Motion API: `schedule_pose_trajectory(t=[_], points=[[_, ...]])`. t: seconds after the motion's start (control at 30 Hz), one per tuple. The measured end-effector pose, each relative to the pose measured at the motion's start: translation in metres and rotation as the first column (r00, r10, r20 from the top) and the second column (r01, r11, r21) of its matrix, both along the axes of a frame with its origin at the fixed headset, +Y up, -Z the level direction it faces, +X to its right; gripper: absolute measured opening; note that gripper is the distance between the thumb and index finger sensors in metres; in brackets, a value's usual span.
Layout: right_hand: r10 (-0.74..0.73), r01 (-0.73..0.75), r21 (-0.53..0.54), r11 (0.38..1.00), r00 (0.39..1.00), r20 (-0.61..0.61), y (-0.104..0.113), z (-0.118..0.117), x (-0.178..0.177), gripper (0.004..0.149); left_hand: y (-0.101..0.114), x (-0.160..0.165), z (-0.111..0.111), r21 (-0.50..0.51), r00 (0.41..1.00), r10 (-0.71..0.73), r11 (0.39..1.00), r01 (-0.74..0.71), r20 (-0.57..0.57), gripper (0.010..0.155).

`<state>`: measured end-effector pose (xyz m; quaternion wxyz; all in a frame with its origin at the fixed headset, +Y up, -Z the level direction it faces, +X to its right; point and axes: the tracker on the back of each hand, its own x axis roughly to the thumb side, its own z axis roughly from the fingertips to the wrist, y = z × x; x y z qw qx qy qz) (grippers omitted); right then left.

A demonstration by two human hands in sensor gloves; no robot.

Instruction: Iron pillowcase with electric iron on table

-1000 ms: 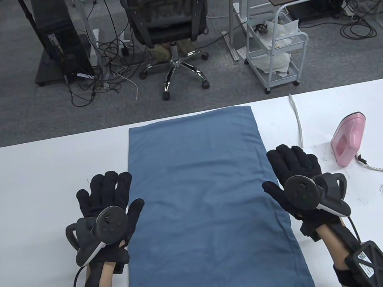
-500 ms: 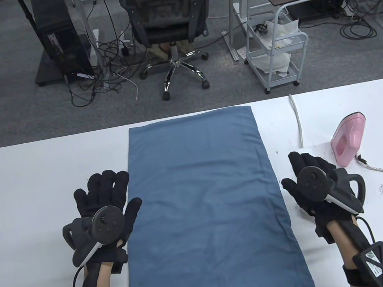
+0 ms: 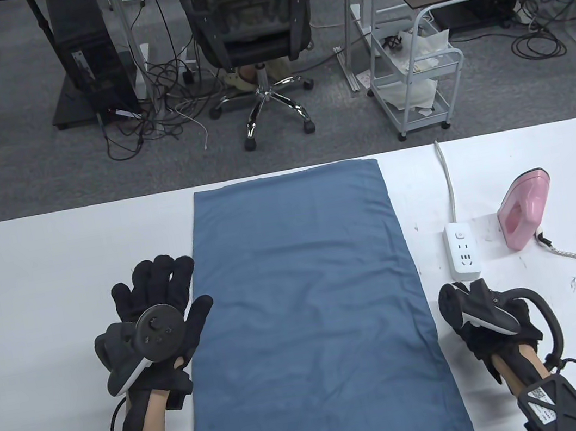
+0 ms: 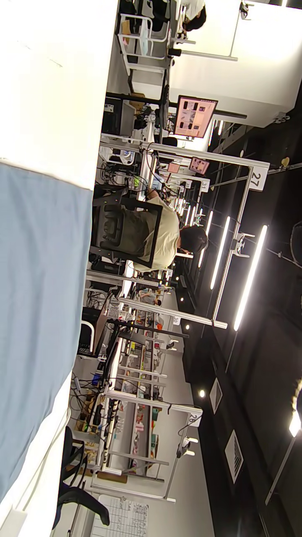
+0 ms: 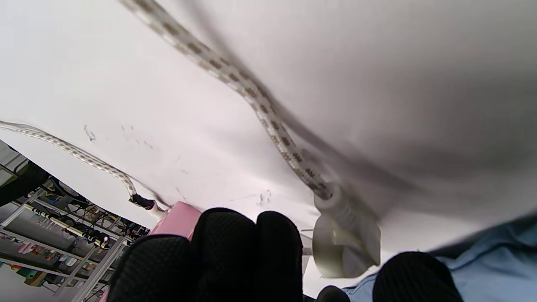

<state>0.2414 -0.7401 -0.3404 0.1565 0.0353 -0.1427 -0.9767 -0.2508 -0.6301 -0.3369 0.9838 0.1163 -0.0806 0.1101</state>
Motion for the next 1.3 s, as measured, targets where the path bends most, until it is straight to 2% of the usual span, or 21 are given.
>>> schedule_pose_trajectory(t=[0.13,0.2,0.3,0.4,0.57,0.7,0.8,0.97,1.1,1.3], points=[[0.018,-0.018,-0.014,1.0,1.0,-0.02,-0.014,-0.003,-0.003,0.075,-0.001,0.0,-0.001,-0.004,1.0,-0.002,1.0,0.002,-0.004,0.073],[0.059,-0.058,0.019,0.998,0.997,-0.04,-0.017,-0.004,-0.005,0.076,-0.002,-0.001,-0.002,-0.008,1.0,-0.006,1.0,0.006,-0.007,0.072],[0.084,-0.08,0.064,0.995,0.995,-0.06,-0.017,-0.006,-0.007,0.074,-0.003,-0.001,-0.002,-0.013,1.0,-0.01,1.0,0.01,-0.008,0.073],[0.038,-0.034,0.062,0.997,0.997,-0.066,-0.011,-0.007,-0.005,0.072,-0.002,-0.001,-0.002,-0.015,1.0,-0.009,1.0,0.008,-0.007,0.072],[-0.161,0.163,0.164,0.973,0.987,-0.031,0.019,-0.013,0.005,0.071,-0.002,0.0,-0.003,-0.019,1.0,-0.005,1.0,0.004,-0.004,0.072],[-0.393,0.374,0.269,0.887,0.919,0.017,0.043,-0.022,0.023,0.067,-0.002,0.001,-0.003,-0.024,1.0,-0.015,1.0,0.015,-0.003,0.072],[-0.522,0.47,0.36,0.806,0.851,0.057,0.049,-0.032,0.038,0.065,-0.002,0.001,-0.003,-0.027,1.0,-0.017,1.0,0.017,-0.002,0.072],[-0.633,0.537,0.429,0.726,0.766,0.114,0.039,-0.044,0.053,0.061,-0.004,0.002,-0.005,-0.039,1.0,-0.027,0.999,0.027,-0.002,0.072],[-0.632,0.522,0.43,0.736,0.758,0.162,0.026,-0.052,0.06,0.06,-0.004,0.002,-0.005,-0.044,1.0,-0.029,0.999,0.028,-0.004,0.072],[-0.667,0.555,0.42,0.718,0.72,0.189,0.013,-0.058,0.063,0.059,-0.003,0.001,-0.005,-0.043,1.0,-0.024,0.999,0.023,-0.005,0.072]])
